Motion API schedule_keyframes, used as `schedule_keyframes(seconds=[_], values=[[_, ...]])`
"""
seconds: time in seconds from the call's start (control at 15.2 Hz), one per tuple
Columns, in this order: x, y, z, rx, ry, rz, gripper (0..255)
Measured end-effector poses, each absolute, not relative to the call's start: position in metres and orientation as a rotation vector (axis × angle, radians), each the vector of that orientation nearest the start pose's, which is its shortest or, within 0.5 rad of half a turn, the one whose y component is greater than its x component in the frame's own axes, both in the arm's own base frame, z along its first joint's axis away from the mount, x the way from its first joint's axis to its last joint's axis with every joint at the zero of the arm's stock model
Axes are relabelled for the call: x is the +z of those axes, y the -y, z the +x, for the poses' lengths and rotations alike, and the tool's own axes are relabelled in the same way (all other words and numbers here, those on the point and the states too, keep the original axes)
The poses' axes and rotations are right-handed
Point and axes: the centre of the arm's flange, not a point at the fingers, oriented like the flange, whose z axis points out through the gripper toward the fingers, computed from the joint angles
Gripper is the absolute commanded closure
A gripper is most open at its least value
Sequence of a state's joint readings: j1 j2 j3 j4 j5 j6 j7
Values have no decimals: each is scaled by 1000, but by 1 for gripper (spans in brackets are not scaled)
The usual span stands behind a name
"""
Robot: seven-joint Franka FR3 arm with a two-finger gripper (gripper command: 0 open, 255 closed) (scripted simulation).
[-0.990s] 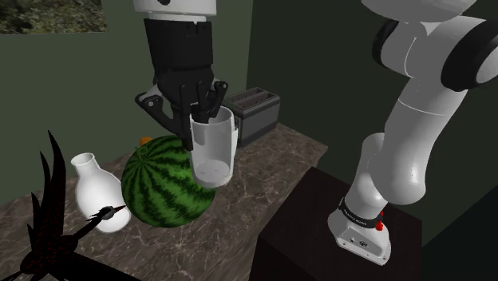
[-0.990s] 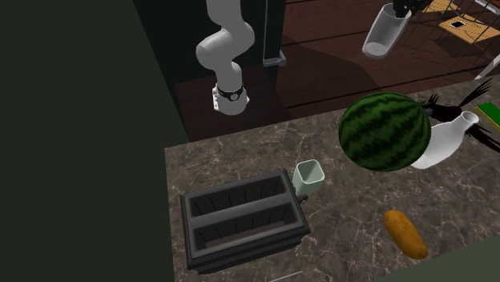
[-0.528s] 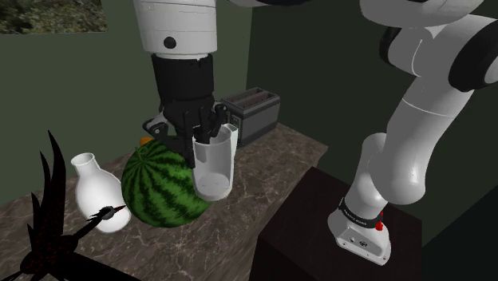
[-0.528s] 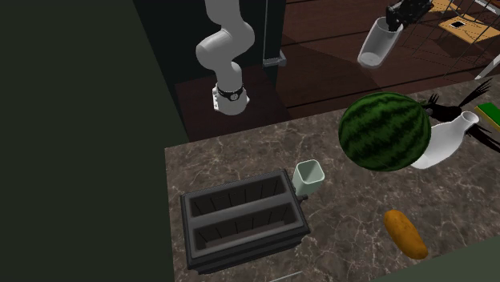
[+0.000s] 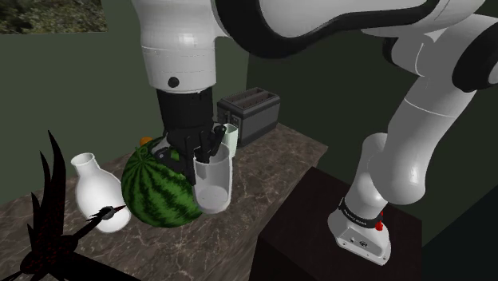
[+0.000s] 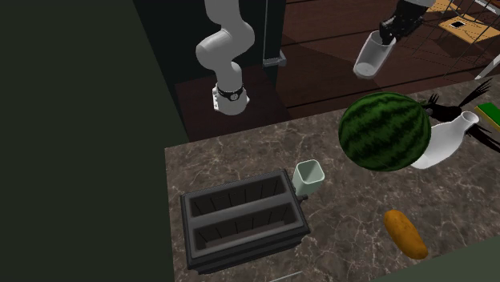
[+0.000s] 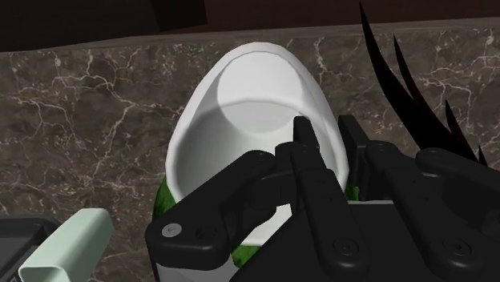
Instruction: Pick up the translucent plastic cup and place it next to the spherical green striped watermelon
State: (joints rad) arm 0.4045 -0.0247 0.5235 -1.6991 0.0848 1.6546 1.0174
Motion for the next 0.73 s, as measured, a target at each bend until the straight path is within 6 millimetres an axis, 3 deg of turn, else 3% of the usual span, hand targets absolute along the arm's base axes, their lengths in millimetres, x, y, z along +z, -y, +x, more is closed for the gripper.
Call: schedule_keyframes(seconds=[0.73], values=[[525,-450,321,113,-152,-3114,255]])
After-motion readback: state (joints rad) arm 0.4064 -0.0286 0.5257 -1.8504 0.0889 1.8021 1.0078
